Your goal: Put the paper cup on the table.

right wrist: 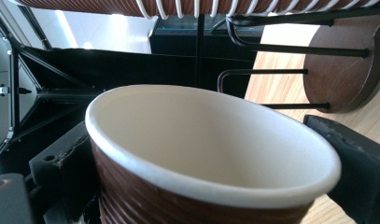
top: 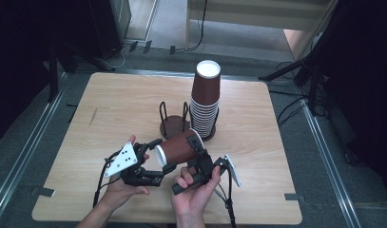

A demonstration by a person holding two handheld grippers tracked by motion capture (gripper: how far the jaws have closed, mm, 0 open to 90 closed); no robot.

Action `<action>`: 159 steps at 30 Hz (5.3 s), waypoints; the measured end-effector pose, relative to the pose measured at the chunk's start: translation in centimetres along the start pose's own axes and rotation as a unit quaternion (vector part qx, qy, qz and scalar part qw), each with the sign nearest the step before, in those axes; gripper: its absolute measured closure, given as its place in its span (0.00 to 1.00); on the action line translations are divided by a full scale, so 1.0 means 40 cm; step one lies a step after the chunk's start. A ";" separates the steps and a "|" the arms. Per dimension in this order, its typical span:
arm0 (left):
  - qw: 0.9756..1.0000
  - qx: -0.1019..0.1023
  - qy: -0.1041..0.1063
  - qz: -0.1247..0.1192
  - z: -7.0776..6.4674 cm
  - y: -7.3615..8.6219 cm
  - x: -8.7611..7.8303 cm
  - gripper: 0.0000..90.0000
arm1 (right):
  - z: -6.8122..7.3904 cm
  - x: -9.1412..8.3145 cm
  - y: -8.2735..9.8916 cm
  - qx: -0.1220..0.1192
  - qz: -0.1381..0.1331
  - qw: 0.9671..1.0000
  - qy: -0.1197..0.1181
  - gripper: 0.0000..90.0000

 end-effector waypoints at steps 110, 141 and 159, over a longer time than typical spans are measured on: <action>0.950 -0.058 -0.299 0.072 0.359 0.162 -0.315 0.02 | 0.036 -0.026 -0.300 -0.613 0.000 0.762 0.208 0.05; 0.951 -0.074 -0.290 0.080 0.359 0.182 -0.292 0.02 | -0.044 0.038 -0.426 -0.637 -0.007 0.722 0.270 0.05; 0.949 -0.084 -0.293 0.080 0.363 0.183 -0.291 0.02 | -0.089 0.040 -0.452 -0.652 -0.005 0.695 0.303 0.05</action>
Point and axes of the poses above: each handheld gripper's, and its own axes: x roughly forward along the jaws, y roughly out of its underside, z roughly to its left, the point moved 4 cm from there along x, roughly forward along the jaws, and after that the axes turned 9 degrees about -y, right-handed, at the moved point
